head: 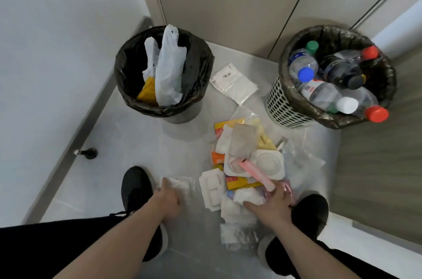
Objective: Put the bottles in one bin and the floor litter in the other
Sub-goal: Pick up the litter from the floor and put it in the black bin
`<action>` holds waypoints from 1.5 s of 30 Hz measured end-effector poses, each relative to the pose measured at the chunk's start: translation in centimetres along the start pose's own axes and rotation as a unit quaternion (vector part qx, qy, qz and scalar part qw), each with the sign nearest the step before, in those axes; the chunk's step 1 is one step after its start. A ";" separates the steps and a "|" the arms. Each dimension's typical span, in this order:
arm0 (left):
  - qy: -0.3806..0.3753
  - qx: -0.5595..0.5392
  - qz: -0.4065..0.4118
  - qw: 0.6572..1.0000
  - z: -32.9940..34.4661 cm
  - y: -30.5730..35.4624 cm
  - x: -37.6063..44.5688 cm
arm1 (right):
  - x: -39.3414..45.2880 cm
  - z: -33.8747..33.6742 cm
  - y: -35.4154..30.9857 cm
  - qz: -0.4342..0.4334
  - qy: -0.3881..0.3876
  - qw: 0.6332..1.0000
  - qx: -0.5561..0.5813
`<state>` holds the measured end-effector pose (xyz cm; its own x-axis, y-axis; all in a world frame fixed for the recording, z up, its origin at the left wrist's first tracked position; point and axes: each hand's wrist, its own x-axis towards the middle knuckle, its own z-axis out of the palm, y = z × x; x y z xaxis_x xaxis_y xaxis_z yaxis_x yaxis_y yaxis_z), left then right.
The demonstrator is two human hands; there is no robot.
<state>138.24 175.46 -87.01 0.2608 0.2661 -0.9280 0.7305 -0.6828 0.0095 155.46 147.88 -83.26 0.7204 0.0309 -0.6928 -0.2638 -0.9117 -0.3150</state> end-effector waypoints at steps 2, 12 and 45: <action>-0.001 -0.001 0.008 1.000 -0.2 0.9 -1.4 | 0.3 0.9 0.9 0.005 0.003 1.000 0.011; 0.028 -0.007 0.082 0.996 0.8 3.3 -1.3 | 0.4 5.6 0.4 0.181 -0.027 0.971 0.152; 0.287 -0.062 0.202 0.934 -18.3 4.6 -26.2 | -19.6 -20.0 -13.2 -0.129 -0.072 0.987 0.066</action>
<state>146.26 177.80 -55.85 0.8004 0.3491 -0.4873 0.5578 -0.7315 0.3922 157.68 151.07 -52.54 0.6790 0.3207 -0.6604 -0.1719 -0.8050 -0.5678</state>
